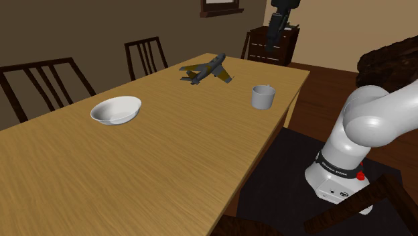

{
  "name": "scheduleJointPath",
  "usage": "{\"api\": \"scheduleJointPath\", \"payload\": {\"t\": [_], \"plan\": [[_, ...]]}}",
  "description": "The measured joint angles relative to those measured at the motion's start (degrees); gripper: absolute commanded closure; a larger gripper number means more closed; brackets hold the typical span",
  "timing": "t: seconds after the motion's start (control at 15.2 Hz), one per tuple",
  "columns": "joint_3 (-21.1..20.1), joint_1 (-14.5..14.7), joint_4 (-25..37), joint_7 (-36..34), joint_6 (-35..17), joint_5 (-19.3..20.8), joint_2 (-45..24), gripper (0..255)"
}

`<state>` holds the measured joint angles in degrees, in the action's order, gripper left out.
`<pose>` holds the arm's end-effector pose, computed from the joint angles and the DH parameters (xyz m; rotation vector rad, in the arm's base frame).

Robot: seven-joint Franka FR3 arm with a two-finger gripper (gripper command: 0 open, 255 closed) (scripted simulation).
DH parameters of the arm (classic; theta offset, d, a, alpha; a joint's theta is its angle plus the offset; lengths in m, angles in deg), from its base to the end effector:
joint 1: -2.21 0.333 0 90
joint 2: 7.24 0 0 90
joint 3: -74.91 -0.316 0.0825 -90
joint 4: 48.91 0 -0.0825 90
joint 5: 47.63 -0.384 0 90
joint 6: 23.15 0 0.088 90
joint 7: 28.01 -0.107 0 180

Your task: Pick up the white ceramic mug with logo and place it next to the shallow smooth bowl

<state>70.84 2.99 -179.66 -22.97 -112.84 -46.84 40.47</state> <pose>0.2917 0.0325 0.6383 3.0601 0.2324 0.1751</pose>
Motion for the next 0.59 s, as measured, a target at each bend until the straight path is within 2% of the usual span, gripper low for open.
{"api": "scheduleJointPath", "payload": {"t": [0.2,0.59], "plan": [[0.46,-0.11,-2.16,0.44,-1.89,0.24,0.06,0],[3.49,-1.07,-12.34,3.24,-11.52,2.03,-0.22,0]]}}
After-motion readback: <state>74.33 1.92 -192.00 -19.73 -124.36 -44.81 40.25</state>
